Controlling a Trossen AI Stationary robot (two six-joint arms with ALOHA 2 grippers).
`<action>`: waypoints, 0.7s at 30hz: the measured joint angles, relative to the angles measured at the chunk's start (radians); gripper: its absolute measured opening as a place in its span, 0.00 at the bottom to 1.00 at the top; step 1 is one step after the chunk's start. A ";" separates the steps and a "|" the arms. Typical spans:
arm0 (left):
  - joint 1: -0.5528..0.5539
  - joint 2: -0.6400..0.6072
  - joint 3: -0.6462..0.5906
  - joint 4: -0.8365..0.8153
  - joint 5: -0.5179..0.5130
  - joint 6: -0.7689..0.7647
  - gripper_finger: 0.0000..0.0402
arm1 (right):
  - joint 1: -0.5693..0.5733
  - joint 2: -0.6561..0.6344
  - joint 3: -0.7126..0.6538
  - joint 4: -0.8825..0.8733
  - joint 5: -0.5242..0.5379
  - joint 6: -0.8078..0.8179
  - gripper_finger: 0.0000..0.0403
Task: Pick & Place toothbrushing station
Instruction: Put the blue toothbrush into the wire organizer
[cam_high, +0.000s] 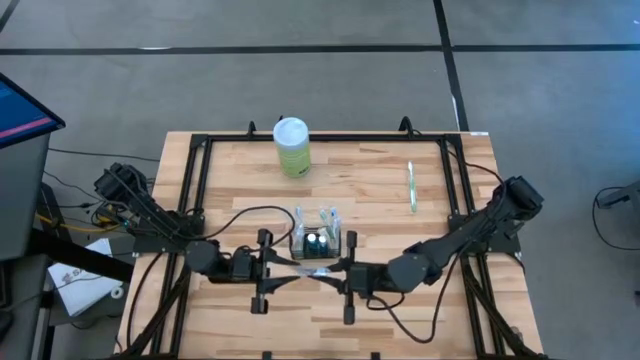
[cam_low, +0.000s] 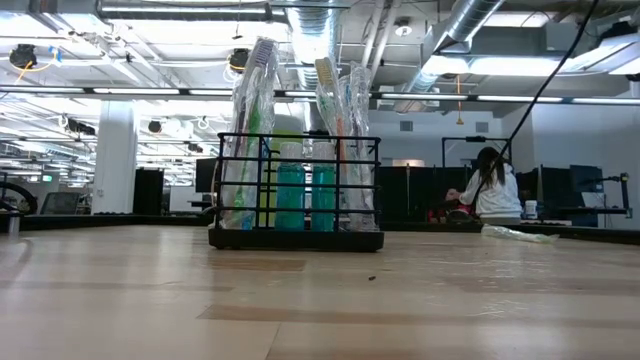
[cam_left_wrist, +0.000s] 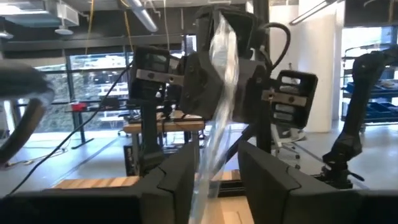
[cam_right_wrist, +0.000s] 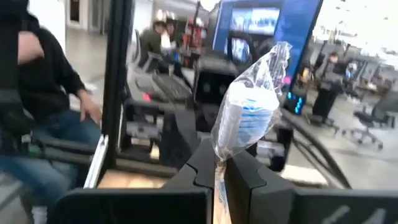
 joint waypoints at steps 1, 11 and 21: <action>-0.004 0.000 0.000 0.001 -0.009 -0.001 0.30 | 0.001 -0.008 0.000 -0.033 0.005 0.020 0.01; -0.013 0.000 0.000 0.000 -0.022 0.000 0.38 | -0.002 -0.094 0.000 -0.390 0.115 0.243 0.01; -0.013 0.000 0.000 0.000 -0.021 -0.001 0.37 | -0.034 -0.095 0.000 -0.615 0.166 0.408 0.01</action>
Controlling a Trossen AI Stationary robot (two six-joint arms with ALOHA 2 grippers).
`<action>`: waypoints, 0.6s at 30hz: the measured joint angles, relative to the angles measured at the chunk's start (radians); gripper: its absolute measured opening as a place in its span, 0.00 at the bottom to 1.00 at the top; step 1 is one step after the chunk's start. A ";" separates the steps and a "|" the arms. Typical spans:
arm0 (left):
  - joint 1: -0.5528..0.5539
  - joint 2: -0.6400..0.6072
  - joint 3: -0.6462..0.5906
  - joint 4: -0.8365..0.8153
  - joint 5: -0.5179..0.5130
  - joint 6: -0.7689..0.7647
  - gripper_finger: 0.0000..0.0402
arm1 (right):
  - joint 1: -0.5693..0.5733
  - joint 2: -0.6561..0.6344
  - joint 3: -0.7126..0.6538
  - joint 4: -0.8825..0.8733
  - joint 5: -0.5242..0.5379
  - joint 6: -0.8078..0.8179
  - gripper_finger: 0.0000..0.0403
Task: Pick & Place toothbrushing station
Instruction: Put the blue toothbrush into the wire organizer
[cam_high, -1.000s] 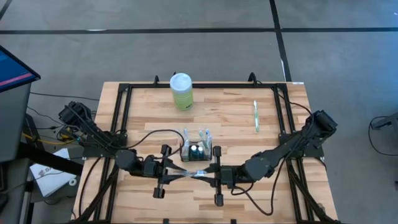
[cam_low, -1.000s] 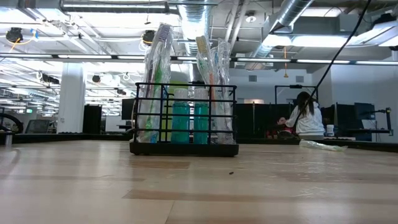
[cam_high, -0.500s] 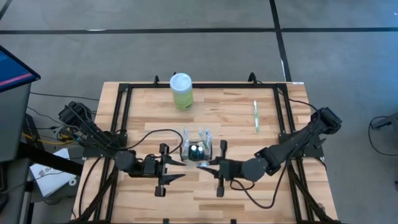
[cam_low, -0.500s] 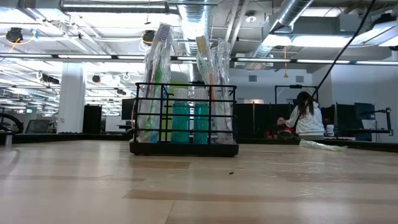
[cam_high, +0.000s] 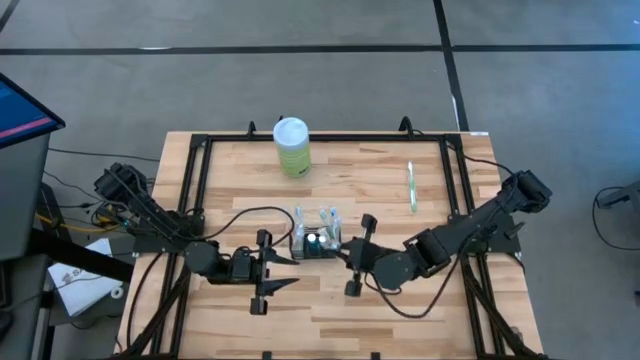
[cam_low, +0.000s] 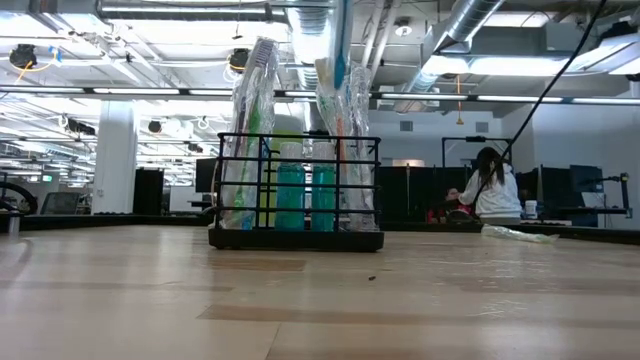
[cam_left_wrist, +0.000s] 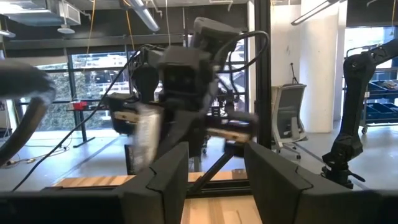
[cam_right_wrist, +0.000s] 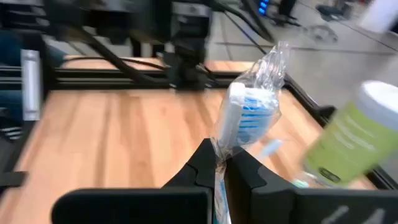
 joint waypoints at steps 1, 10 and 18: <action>0.000 0.000 0.000 0.000 0.000 -0.002 0.37 | -0.004 0.000 0.000 -0.014 0.007 0.011 0.01; 0.000 0.000 0.000 0.000 0.000 -0.002 0.37 | -0.031 0.000 0.000 -0.122 -0.001 0.093 0.01; 0.000 0.000 0.000 0.000 0.001 -0.002 0.37 | -0.032 0.000 -0.006 -0.124 -0.016 0.105 0.01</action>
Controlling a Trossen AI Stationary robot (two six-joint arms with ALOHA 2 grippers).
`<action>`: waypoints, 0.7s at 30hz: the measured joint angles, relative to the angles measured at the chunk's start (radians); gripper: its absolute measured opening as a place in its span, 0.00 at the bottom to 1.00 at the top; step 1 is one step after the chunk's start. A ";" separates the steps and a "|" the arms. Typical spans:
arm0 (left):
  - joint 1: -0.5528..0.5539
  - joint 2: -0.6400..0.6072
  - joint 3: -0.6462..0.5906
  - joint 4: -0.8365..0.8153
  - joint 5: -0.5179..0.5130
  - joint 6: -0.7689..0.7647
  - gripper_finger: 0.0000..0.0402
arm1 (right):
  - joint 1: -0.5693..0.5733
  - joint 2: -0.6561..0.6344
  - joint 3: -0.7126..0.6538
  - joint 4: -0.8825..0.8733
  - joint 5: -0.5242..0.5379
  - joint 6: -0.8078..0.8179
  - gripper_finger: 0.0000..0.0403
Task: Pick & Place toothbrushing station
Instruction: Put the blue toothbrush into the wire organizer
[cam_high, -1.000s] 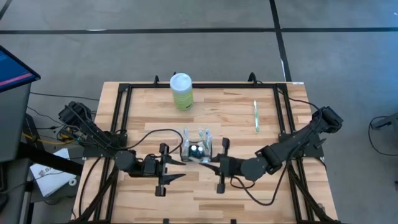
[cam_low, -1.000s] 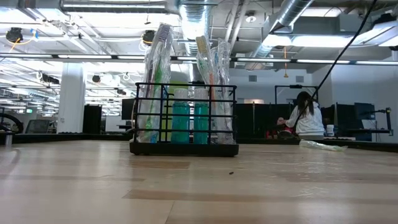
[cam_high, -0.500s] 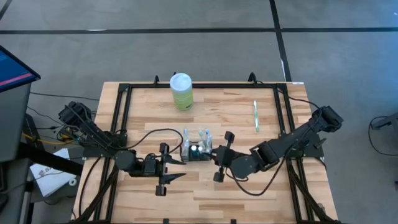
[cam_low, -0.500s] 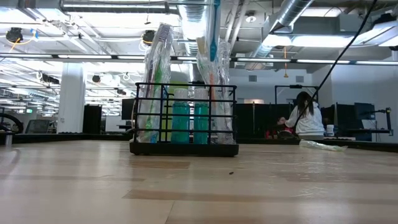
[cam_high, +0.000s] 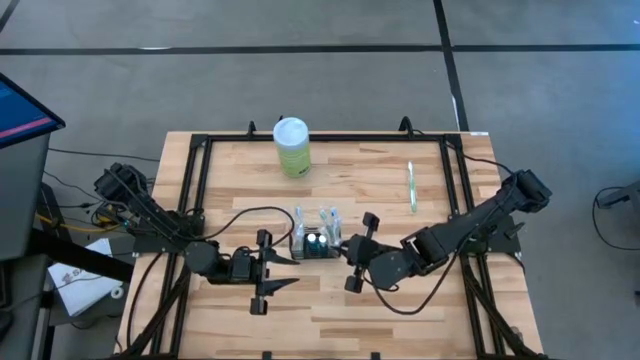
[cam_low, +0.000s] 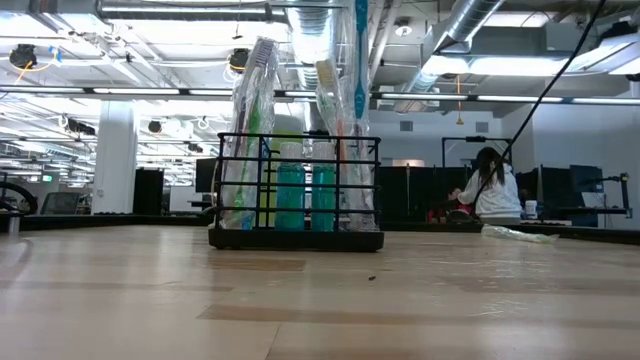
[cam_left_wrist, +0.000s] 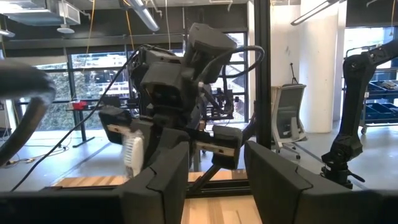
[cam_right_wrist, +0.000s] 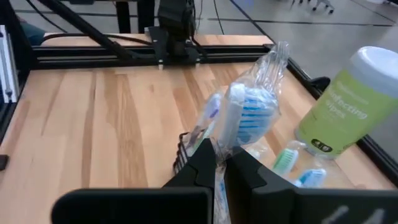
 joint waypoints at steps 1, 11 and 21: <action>0.000 0.000 0.000 0.000 0.000 0.000 0.37 | -0.001 -0.001 -0.011 0.010 0.000 0.003 0.01; 0.000 0.000 0.000 0.000 0.001 0.000 0.37 | -0.040 -0.001 -0.148 0.161 -0.041 0.033 0.01; 0.000 0.000 0.000 0.000 0.003 0.000 0.37 | -0.100 0.000 -0.253 0.272 -0.118 0.053 0.01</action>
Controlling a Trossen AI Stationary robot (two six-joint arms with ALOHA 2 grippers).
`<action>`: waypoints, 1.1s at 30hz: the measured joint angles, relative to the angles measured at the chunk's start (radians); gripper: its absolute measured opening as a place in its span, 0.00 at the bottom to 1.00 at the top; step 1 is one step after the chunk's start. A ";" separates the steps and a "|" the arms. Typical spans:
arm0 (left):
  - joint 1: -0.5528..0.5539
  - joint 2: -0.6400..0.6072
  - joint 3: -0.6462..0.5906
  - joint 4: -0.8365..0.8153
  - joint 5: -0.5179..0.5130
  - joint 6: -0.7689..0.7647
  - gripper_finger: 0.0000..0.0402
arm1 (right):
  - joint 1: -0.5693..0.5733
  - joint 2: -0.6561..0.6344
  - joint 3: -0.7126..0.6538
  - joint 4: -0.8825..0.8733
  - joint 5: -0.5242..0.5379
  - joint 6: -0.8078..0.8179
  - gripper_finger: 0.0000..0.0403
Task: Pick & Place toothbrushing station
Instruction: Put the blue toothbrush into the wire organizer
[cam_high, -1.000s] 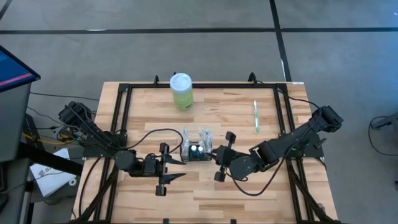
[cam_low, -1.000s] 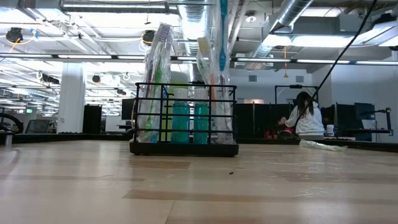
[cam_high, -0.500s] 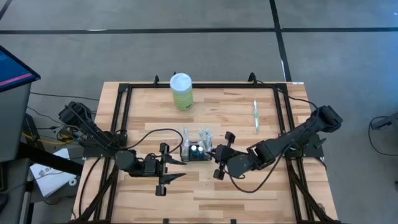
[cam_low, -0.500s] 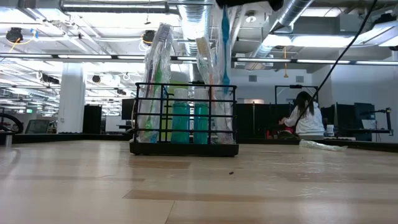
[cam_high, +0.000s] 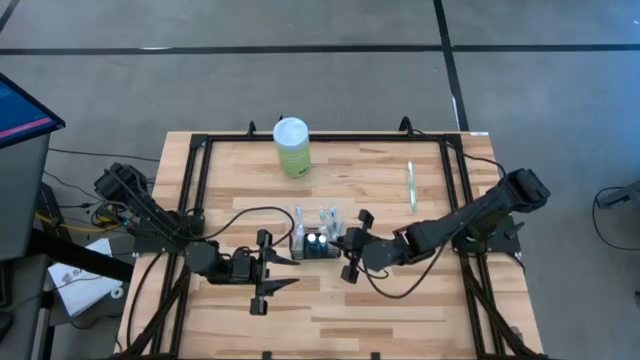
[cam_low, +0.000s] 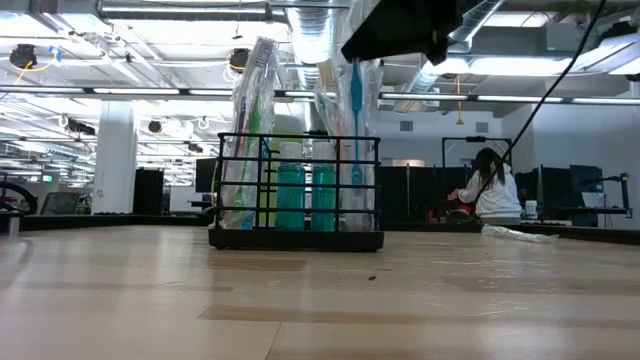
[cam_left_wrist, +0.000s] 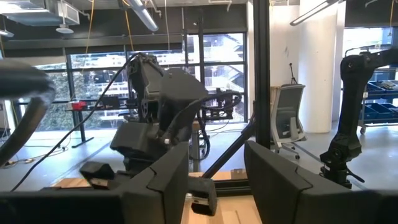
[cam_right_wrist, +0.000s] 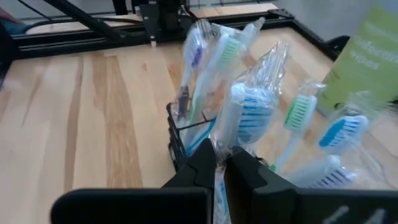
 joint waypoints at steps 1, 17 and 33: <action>0.000 0.000 0.000 0.000 0.000 0.000 0.37 | -0.007 0.000 -0.006 0.008 -0.018 0.004 0.01; 0.000 0.000 0.000 0.000 -0.004 0.000 0.37 | -0.076 0.000 -0.131 0.140 -0.118 0.081 0.08; 0.000 0.000 0.000 -0.002 -0.003 0.000 0.36 | -0.040 -0.022 -0.131 0.107 -0.113 0.050 0.23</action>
